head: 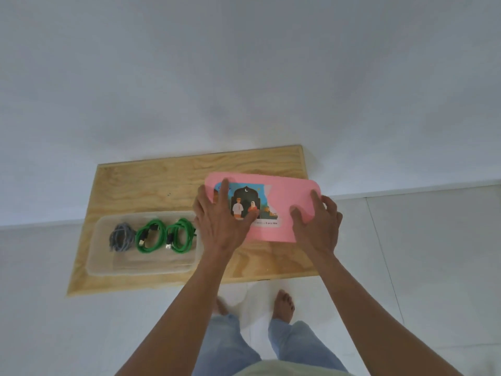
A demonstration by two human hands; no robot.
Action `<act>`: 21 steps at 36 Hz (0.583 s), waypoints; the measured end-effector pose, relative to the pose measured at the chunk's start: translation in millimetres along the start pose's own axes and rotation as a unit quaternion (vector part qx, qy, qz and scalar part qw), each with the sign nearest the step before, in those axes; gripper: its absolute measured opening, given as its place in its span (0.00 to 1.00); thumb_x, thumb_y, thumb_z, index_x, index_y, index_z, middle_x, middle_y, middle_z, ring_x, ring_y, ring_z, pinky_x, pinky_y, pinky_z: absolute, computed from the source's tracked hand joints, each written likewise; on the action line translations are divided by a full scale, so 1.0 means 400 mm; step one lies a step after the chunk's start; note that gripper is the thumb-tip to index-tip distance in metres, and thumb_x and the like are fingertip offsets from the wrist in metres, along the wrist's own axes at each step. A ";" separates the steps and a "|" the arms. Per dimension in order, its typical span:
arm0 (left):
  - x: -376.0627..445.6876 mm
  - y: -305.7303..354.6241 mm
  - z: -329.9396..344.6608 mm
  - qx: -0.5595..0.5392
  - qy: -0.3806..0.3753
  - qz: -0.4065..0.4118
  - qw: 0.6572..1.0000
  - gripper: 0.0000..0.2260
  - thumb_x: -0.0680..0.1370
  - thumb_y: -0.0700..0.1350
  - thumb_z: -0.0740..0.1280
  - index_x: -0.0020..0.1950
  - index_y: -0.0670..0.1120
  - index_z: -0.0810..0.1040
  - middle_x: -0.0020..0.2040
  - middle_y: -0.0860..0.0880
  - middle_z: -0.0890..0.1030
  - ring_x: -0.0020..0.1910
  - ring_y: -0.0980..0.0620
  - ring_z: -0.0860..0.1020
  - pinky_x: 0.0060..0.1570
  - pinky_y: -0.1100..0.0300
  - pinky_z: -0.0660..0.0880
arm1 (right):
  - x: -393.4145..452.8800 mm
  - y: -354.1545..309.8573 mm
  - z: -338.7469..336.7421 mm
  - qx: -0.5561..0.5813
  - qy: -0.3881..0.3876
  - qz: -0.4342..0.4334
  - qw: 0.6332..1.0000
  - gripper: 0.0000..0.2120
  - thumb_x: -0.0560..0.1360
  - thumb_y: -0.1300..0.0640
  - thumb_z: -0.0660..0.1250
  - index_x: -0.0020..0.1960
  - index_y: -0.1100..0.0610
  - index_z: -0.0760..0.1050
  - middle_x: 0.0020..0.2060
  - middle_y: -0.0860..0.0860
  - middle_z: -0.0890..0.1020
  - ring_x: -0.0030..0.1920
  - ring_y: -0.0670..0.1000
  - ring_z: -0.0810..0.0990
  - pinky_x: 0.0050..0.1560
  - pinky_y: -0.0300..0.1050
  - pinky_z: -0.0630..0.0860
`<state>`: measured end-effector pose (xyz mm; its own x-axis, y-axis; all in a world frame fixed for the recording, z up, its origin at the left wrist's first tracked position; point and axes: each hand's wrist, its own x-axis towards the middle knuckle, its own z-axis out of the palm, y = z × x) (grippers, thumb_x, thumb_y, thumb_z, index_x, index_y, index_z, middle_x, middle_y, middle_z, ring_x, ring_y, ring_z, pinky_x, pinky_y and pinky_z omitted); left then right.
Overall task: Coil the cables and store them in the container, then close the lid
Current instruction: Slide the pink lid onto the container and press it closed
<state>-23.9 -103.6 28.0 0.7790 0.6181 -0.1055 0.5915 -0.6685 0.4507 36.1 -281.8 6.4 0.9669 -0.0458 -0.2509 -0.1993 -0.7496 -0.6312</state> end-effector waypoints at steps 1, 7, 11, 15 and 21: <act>0.005 -0.008 -0.023 -0.001 0.005 -0.002 1.000 0.45 0.67 0.67 0.74 0.79 0.57 0.60 0.78 0.40 0.56 0.73 0.35 0.60 0.64 0.37 0.67 | -0.008 -0.023 0.001 0.005 0.005 -0.007 1.000 0.32 0.76 0.44 0.66 0.77 0.51 0.63 0.73 0.52 0.65 0.68 0.58 0.64 0.60 0.59 0.75; 0.033 -0.113 -0.159 -0.015 0.021 -0.028 0.999 0.50 0.65 0.70 0.73 0.80 0.55 0.55 0.80 0.41 0.54 0.76 0.36 0.59 0.69 0.36 0.63 | -0.087 -0.163 0.051 0.047 0.028 -0.041 0.998 0.31 0.75 0.44 0.67 0.76 0.53 0.66 0.72 0.51 0.69 0.68 0.57 0.65 0.64 0.53 0.72; 0.047 -0.239 -0.247 -0.020 0.028 -0.039 0.999 0.50 0.65 0.72 0.72 0.79 0.54 0.55 0.79 0.41 0.56 0.75 0.36 0.60 0.69 0.36 0.64 | -0.161 -0.260 0.128 0.058 0.019 -0.065 0.996 0.31 0.75 0.45 0.68 0.75 0.54 0.67 0.73 0.52 0.69 0.71 0.57 0.63 0.67 0.52 0.68; 0.062 -0.377 -0.326 -0.024 0.020 -0.056 0.998 0.50 0.65 0.73 0.71 0.79 0.54 0.56 0.79 0.41 0.56 0.76 0.36 0.60 0.70 0.37 0.63 | -0.249 -0.347 0.216 0.050 0.003 -0.082 0.995 0.32 0.75 0.45 0.69 0.76 0.54 0.66 0.73 0.52 0.68 0.71 0.57 0.63 0.68 0.49 0.66; 0.067 -0.569 -0.387 -0.037 -0.009 -0.068 0.997 0.49 0.64 0.74 0.71 0.78 0.55 0.59 0.78 0.41 0.59 0.75 0.36 0.62 0.70 0.36 0.65 | -0.366 -0.421 0.350 0.014 -0.019 -0.087 0.996 0.34 0.74 0.45 0.69 0.76 0.54 0.64 0.74 0.52 0.66 0.69 0.58 0.63 0.69 0.49 0.64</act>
<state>-169.7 129.2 60.0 0.6973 0.6924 -0.1856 0.6749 -0.5470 0.4953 -94.2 -56.4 46.8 0.9806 0.1084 -0.1634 -0.0343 -0.7255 -0.6874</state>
